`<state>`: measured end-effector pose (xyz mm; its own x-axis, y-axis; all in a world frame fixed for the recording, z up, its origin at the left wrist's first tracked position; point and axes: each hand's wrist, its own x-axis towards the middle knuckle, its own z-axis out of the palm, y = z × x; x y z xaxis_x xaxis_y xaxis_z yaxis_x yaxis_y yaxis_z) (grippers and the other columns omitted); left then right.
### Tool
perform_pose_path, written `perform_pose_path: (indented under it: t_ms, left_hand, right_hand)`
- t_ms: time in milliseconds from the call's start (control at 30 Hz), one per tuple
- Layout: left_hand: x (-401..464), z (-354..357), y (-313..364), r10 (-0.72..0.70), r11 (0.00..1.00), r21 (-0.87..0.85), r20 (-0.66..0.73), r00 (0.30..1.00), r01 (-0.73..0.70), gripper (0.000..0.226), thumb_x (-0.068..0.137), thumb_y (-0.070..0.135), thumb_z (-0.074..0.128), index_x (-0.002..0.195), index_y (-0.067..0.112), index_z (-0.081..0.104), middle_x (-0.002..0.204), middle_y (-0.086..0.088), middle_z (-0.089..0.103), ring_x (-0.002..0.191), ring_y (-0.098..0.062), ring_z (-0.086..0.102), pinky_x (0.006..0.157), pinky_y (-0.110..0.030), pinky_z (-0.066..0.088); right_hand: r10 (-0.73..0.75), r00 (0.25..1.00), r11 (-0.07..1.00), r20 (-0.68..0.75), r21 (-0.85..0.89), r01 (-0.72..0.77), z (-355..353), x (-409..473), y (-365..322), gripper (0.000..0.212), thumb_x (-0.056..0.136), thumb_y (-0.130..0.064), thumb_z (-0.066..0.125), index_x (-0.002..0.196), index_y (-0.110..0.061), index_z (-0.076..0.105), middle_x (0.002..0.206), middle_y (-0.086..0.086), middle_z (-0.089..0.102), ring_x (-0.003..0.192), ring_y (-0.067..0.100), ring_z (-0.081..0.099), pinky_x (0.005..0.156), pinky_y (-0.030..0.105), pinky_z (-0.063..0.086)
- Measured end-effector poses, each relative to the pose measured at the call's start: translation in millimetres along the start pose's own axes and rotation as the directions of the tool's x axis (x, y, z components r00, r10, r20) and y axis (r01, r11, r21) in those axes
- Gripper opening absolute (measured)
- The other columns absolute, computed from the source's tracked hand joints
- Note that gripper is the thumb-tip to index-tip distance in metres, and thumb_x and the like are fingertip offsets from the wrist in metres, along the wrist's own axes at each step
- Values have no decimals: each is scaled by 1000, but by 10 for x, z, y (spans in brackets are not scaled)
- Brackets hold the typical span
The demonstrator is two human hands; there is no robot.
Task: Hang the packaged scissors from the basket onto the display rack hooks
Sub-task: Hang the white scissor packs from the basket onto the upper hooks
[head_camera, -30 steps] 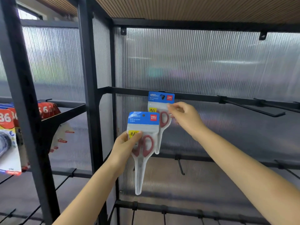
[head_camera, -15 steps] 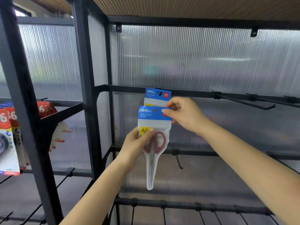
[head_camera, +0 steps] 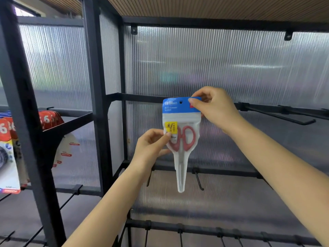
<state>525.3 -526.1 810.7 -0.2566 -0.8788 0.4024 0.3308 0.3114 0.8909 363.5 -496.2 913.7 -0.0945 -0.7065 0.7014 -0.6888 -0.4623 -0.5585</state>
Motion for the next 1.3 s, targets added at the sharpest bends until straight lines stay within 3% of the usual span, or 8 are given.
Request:
perform_pose_path:
  t_ms: [167,233,500,667,867,1033,1167,1300]
  left_hand:
    - [36,33,-10,-1,1000,20,-5,1000,1,6,89,12,59,89,6,60,89,-8,72,86,-23,71,74,-34,59]
    - [40,26,-47,-11,1000,8,-11,1000,11,5,89,10,59,86,7,61,87,-7,72,85,-23,71,74,-35,59]
    - [76,-17,-94,-17,1000,-12,-38,999,16,6,87,13,60,88,7,61,89,-7,73,87,-25,71,75,-34,59]
    - [85,10,-87,4,1000,18,-30,1000,-4,5,87,14,60,87,8,60,85,-3,73,85,-22,71,74,-34,59]
    - [155,19,-176,-50,999,14,-87,995,52,10,89,15,59,88,5,60,88,-9,72,84,-24,71,74,-34,59]
    - [367,49,-274,-69,997,18,-145,987,72,11,90,14,60,87,3,58,88,-11,71,81,-21,71,74,-33,60]
    - [576,86,-378,-93,995,5,-195,976,96,11,91,13,60,82,7,57,87,-10,69,77,-18,70,68,-28,59]
    - [757,102,-450,-97,994,21,-238,966,105,12,91,14,59,81,8,57,88,-11,67,80,-19,69,76,-34,58]
  right_hand:
    - [72,997,996,-5,52,-72,1,34,66,21,87,-12,64,71,-24,59,67,-9,63,71,11,60,69,31,51]
    - [85,996,994,21,63,-86,16,33,86,20,87,-13,64,71,-24,59,68,-8,63,73,12,61,70,33,51]
    - [61,998,996,19,59,-62,63,23,81,21,87,-13,63,71,-25,58,67,-10,62,64,3,58,62,23,49]
    - [73,997,995,13,63,-74,39,58,118,18,86,-13,63,71,-22,60,68,-9,63,68,7,59,62,24,48]
    - [57,998,998,-19,-33,-57,178,135,283,6,86,-13,64,81,-14,64,66,-10,61,60,-1,55,52,5,39]
    - [2,999,991,-45,-131,-8,266,233,424,8,88,-17,63,90,-10,66,83,-1,64,75,10,56,63,11,40]
    - [-10,999,981,-38,-194,3,333,348,518,8,90,-17,60,91,-10,64,81,-4,60,75,10,55,63,17,37]
    - [-9,999,971,-35,-238,0,381,442,604,10,92,-19,57,93,-11,63,82,-4,59,73,9,53,64,19,36]
